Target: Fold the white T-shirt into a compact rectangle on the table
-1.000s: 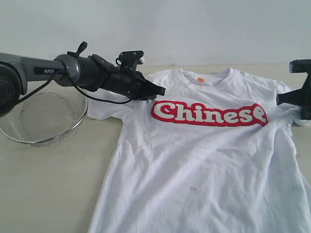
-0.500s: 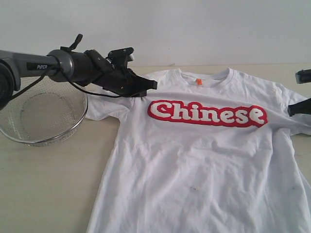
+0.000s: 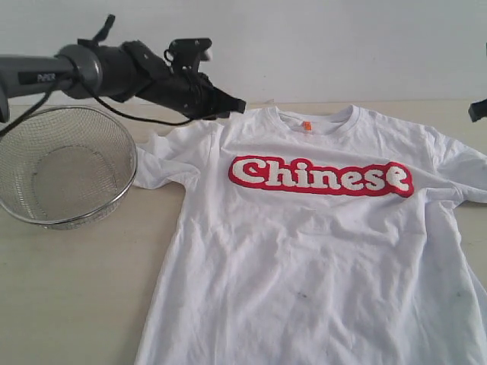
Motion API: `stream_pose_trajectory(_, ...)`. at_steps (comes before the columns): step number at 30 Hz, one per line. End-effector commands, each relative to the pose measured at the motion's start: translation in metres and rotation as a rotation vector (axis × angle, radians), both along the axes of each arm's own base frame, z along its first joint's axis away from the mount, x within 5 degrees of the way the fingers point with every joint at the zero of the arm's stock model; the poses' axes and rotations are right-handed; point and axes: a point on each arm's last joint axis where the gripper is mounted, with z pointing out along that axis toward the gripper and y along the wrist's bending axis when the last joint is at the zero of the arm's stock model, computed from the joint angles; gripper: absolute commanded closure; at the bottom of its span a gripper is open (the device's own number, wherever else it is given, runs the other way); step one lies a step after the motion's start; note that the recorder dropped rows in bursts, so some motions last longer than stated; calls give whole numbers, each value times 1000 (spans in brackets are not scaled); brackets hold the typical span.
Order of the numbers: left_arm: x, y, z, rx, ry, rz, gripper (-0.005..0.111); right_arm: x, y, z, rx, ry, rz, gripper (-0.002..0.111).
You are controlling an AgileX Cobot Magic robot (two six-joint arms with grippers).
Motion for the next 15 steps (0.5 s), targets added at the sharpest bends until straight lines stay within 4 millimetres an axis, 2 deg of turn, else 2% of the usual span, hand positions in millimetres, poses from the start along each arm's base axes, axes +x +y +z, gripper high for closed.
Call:
stream_pose_trajectory(1,-9,9,44,66,-26,-88,102,-18,-28,21,20,-57,-106,109)
stream_pose_trajectory(5,-24,13,68,129,14,-175,102,-38,-51,12,153,-54,-131,109)
stream_pose_trajectory(8,-36,20,73,123,86,-188,102,-53,-63,0,338,-113,-92,109)
stream_pose_trajectory(10,-48,23,72,116,131,-195,102,-63,-73,-6,436,-198,-47,109)
stream_pose_trajectory(15,-87,29,49,46,248,-162,102,-83,-93,-13,480,-275,-4,109)
